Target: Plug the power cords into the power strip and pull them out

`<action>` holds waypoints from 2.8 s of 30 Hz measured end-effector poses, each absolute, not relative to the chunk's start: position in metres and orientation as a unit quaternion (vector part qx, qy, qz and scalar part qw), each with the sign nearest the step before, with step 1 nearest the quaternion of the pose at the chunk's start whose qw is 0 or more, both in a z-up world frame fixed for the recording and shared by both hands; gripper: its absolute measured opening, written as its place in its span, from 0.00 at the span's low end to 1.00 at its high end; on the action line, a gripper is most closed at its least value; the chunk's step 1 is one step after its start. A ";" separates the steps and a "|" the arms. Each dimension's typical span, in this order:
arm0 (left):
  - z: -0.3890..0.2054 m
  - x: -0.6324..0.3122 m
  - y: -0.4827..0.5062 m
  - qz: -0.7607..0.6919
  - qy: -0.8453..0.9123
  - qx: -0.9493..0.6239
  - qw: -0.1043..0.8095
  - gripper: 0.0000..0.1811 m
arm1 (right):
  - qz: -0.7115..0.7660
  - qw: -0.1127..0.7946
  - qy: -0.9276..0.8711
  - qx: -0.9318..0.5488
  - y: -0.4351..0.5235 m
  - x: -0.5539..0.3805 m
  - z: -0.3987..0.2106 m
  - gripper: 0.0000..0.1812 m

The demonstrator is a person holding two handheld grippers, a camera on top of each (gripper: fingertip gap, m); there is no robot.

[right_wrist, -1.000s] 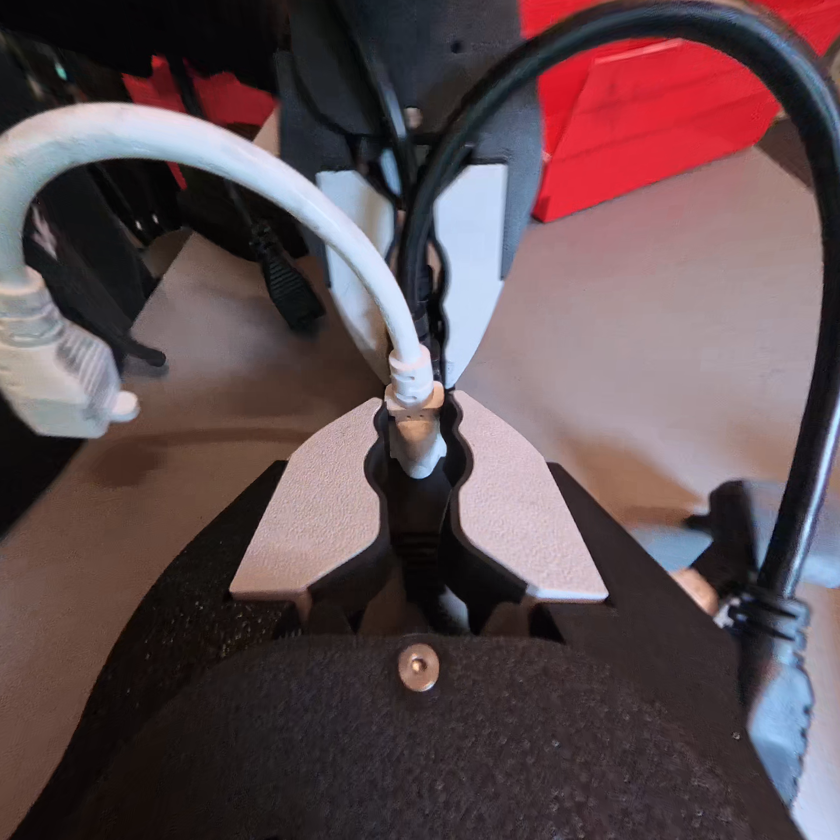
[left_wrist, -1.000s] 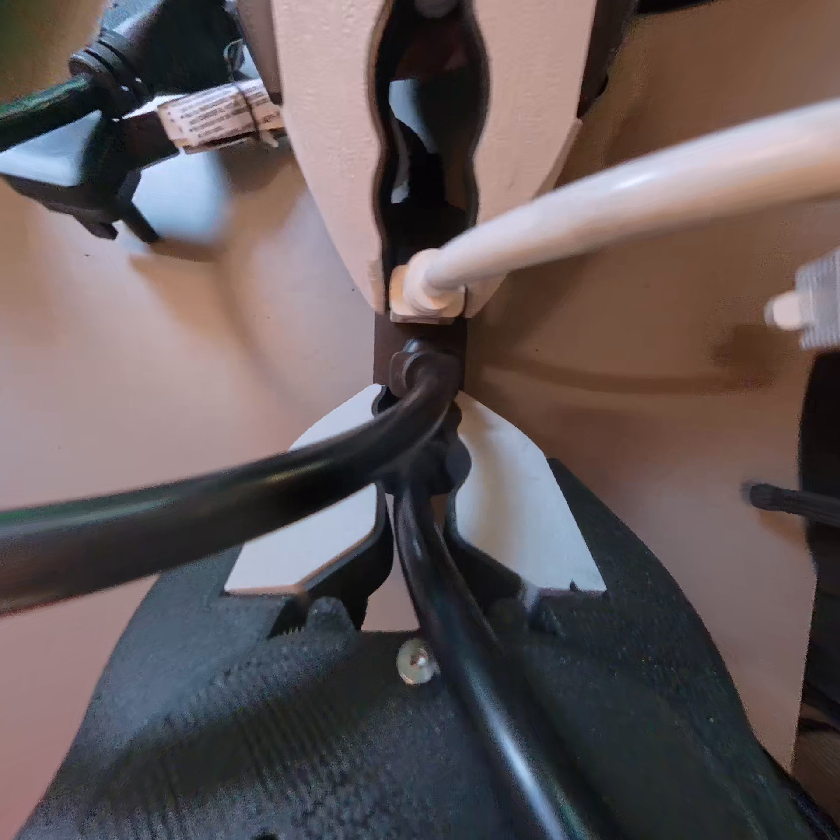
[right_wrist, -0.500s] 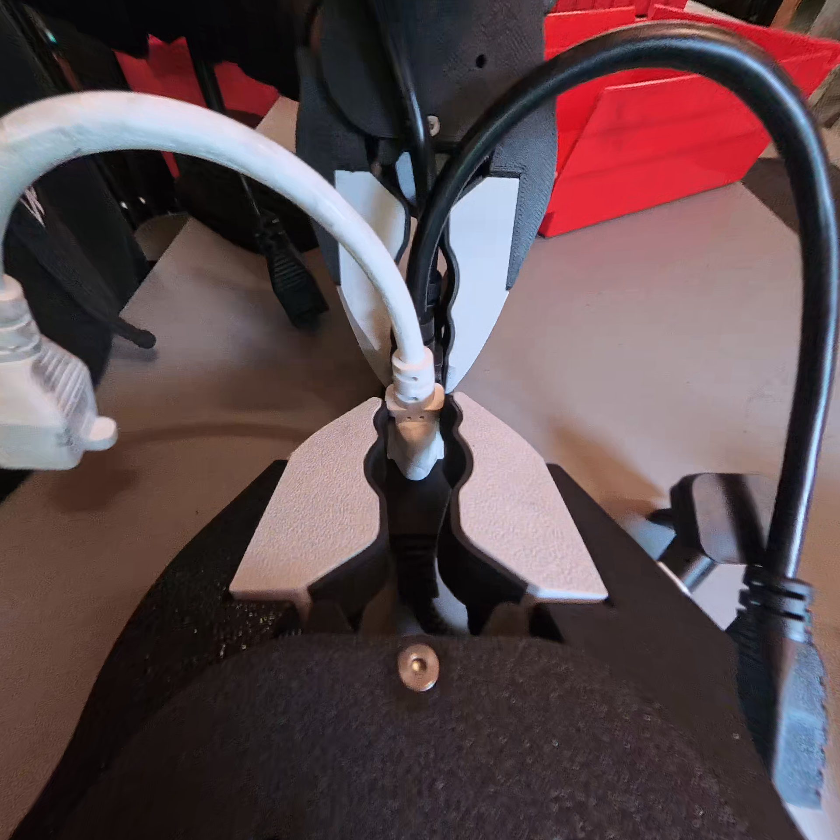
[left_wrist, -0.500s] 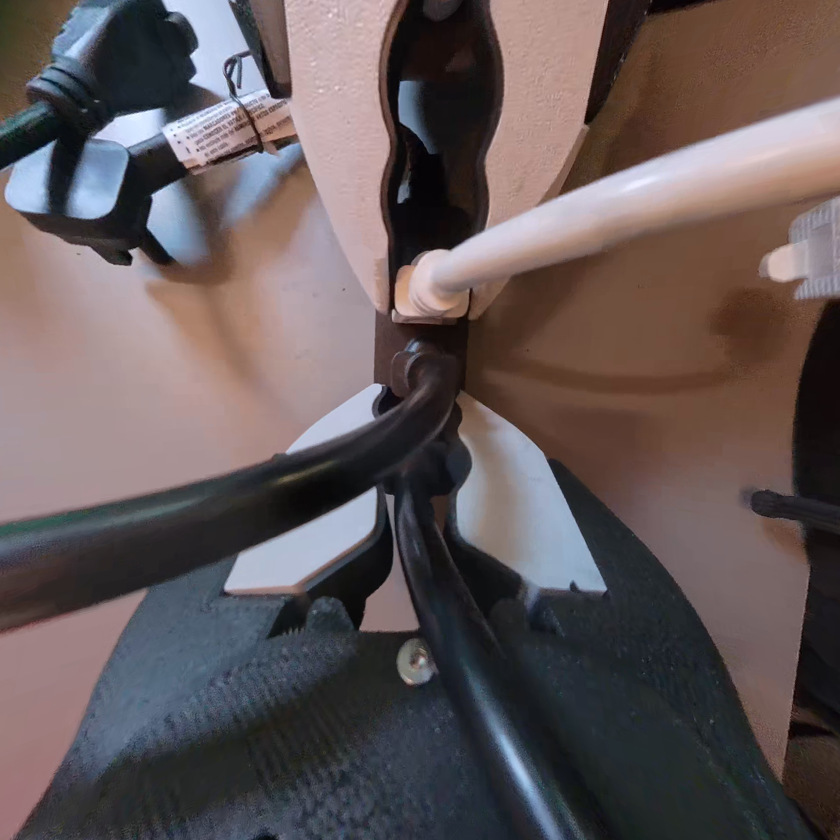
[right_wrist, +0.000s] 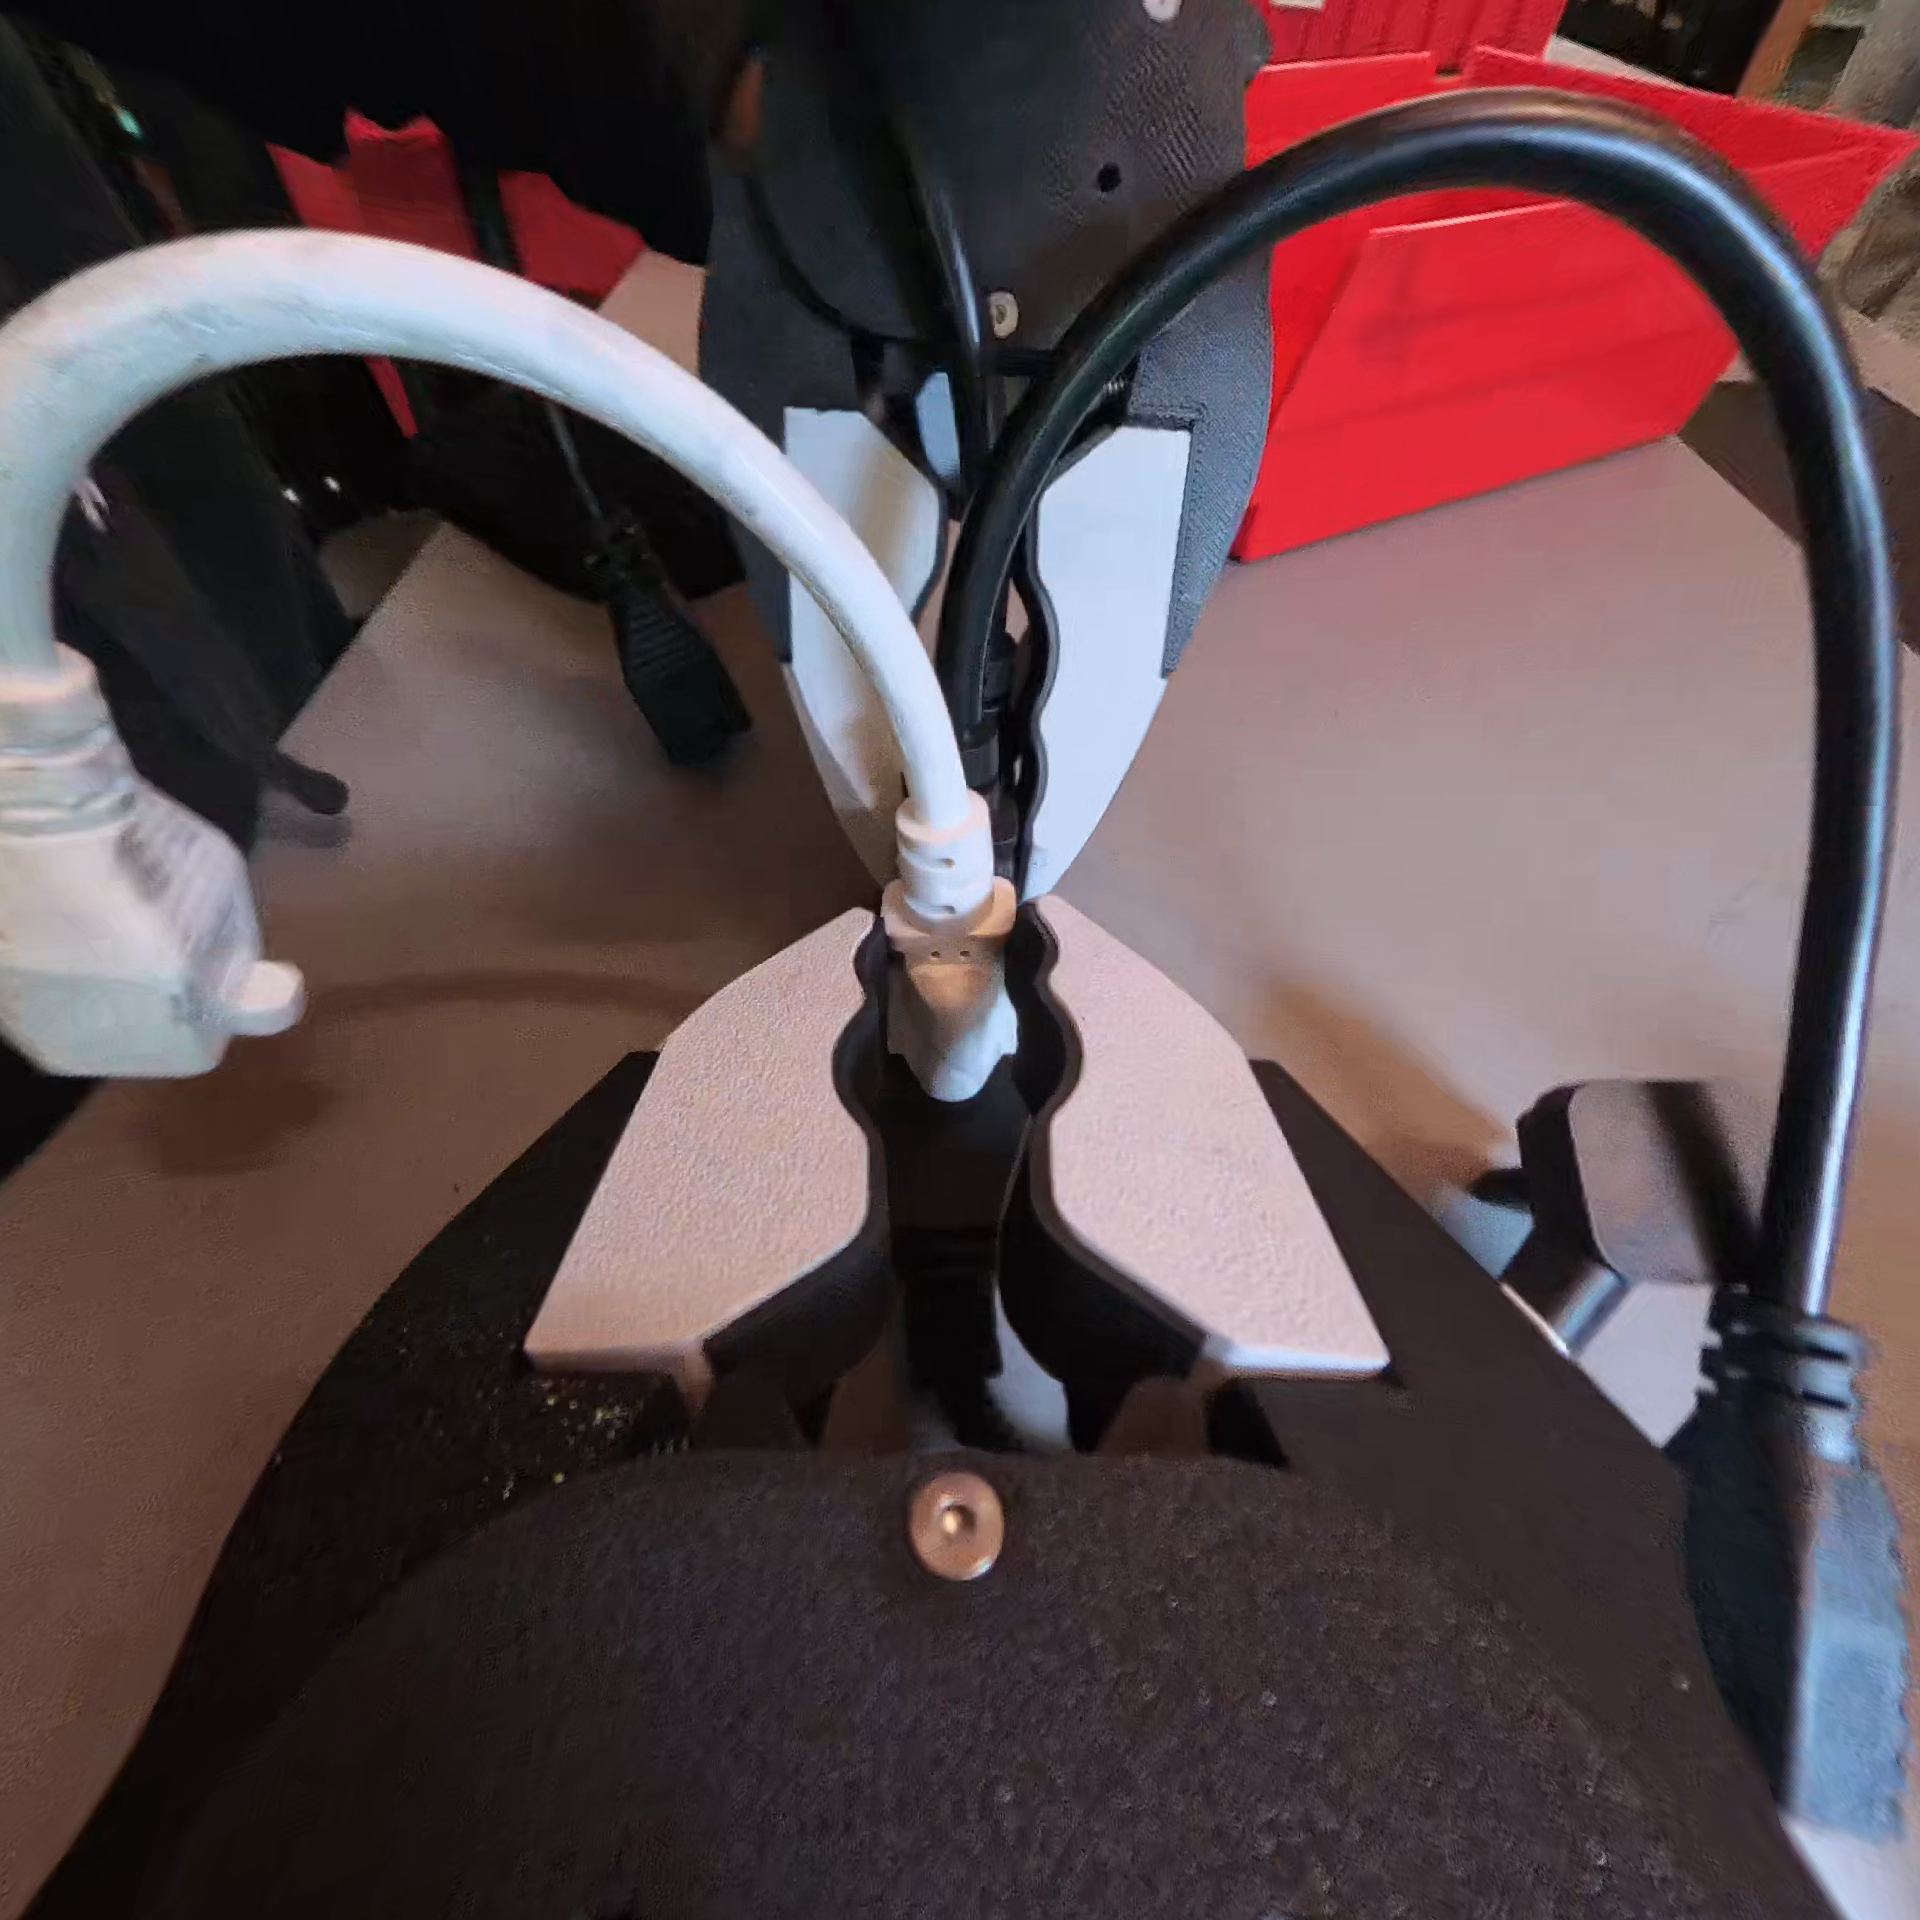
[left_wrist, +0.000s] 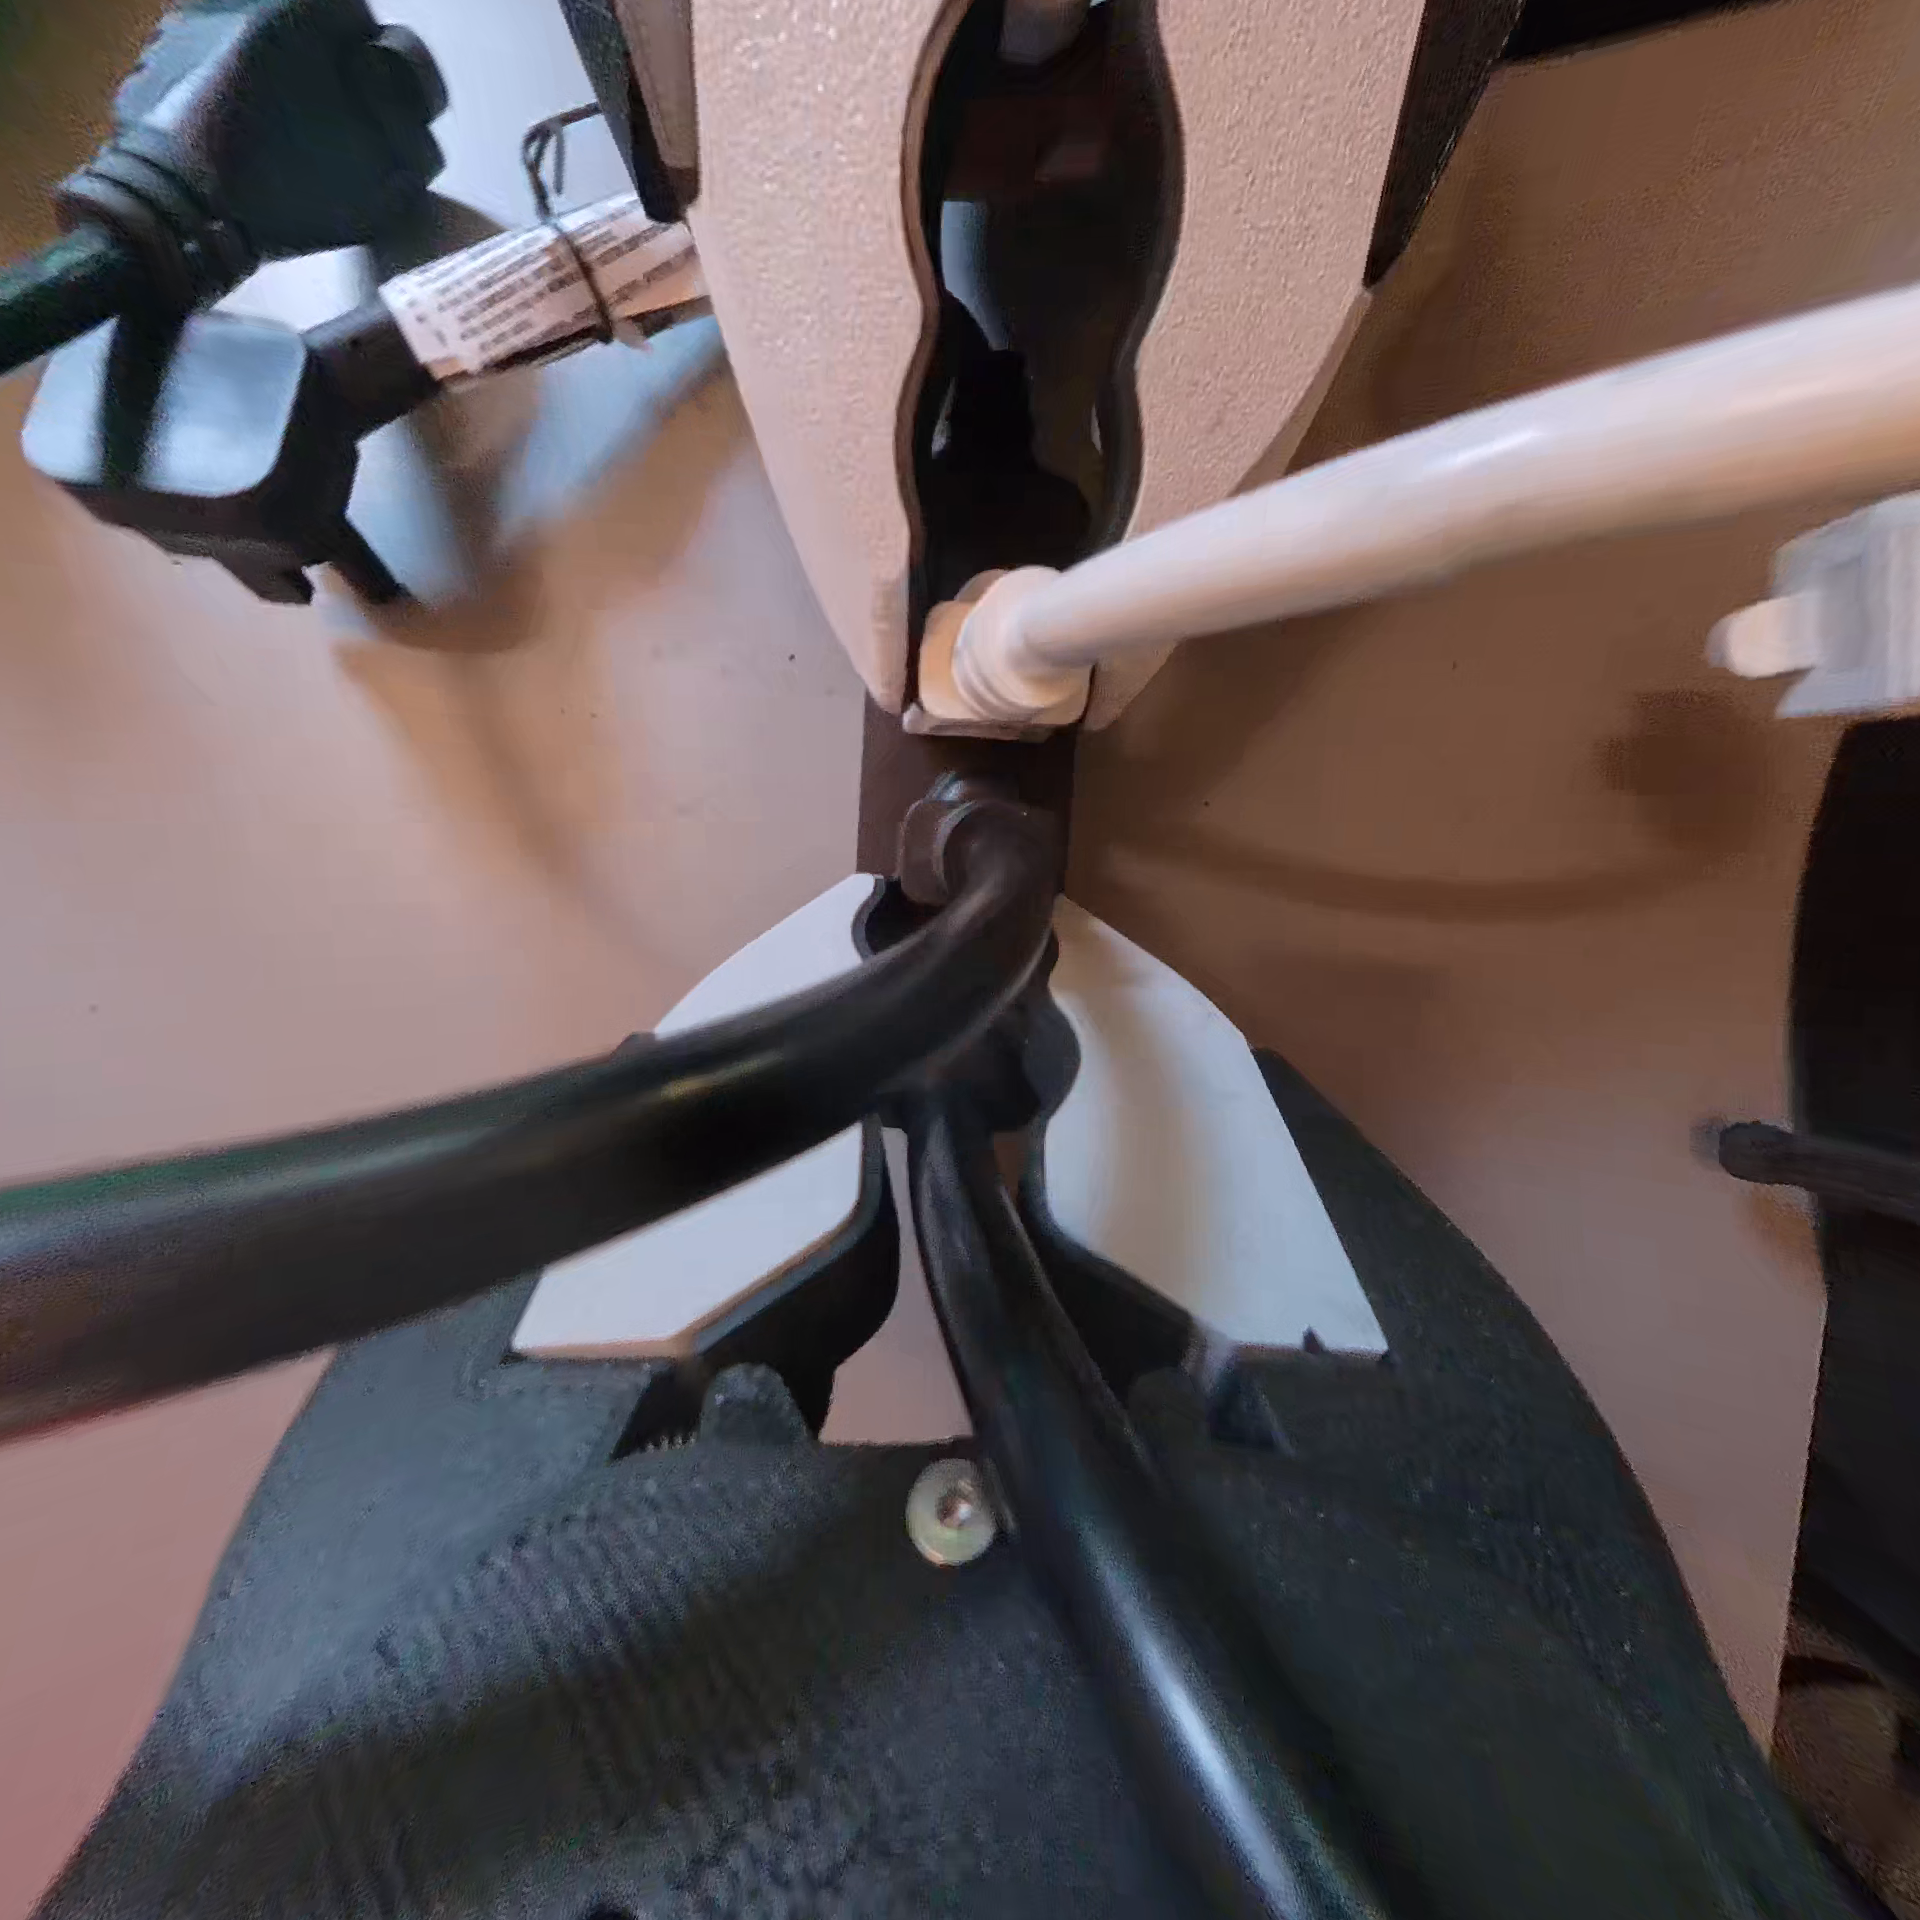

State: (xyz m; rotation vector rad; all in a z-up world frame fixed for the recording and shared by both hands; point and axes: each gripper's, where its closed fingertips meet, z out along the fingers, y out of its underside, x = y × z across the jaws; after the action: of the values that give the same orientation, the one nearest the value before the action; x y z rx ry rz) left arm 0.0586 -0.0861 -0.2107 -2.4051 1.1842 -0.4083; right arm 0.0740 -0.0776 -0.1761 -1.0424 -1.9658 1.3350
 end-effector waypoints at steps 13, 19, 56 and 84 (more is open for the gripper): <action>-0.208 0.059 -0.081 -0.134 0.421 -0.865 0.237 0.12 | 0.546 0.224 -0.681 -0.434 -0.067 0.067 -0.170 0.11; -0.207 0.059 -0.080 -0.125 0.419 -0.866 0.243 0.12 | 0.547 0.236 -0.680 -0.427 -0.066 0.067 -0.167 0.11; -0.201 0.051 -0.076 -0.169 0.368 -0.869 0.285 0.21 | 0.583 0.373 -0.582 -0.426 0.000 0.099 -0.103 0.12; -0.171 -0.006 -0.088 -0.202 0.217 -0.816 0.496 0.23 | 0.053 0.332 -0.547 -0.767 0.352 0.139 -0.131 0.12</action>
State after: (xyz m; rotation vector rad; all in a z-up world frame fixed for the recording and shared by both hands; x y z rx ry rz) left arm -0.0061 -0.0882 -0.1705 -1.9775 0.5259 -0.4886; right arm 0.1394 0.3521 -0.1308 -2.0031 -1.4296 0.1379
